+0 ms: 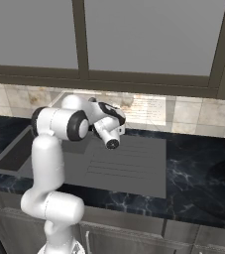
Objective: Soak the sponge with water for a few seconds and then drop it inside the sink.
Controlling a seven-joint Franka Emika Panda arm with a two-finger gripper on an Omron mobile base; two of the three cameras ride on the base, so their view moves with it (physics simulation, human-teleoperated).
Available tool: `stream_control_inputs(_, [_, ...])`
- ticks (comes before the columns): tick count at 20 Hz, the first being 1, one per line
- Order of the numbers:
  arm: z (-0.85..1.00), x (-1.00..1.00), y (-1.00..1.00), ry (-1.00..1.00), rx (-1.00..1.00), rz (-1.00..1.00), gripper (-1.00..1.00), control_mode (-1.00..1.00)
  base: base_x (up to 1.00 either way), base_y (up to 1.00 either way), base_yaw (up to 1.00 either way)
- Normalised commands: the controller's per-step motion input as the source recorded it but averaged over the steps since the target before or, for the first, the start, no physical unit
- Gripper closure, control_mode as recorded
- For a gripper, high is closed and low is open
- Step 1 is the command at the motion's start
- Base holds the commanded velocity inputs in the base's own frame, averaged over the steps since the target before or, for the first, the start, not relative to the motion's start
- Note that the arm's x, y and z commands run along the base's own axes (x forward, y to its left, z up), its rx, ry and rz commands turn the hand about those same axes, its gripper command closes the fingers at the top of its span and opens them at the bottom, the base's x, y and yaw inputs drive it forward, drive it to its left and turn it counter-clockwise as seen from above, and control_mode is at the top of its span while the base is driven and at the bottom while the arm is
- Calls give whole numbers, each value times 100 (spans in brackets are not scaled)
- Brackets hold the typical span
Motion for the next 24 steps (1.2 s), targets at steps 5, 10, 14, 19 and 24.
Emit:
stream_control_inputs(5, [-14, 20, 0, 0, 0, 0, -100, -100, 0, 0, 0])
stream_control_inputs(10, [-19, 13, 0, 0, 0, 0, -100, -100, 0, 0, 0])
stream_control_inputs(14, [-16, 15, 0, 0, 0, 0, -100, -100, 0, 0, 0])
stream_control_inputs(19, [-13, 21, 0, 0, 0, 0, -100, -100, 0, 0, 0])
stream_control_inputs(24, [-9, 32, 0, 0, 0, 0, -100, -100, 0, 0, 0])
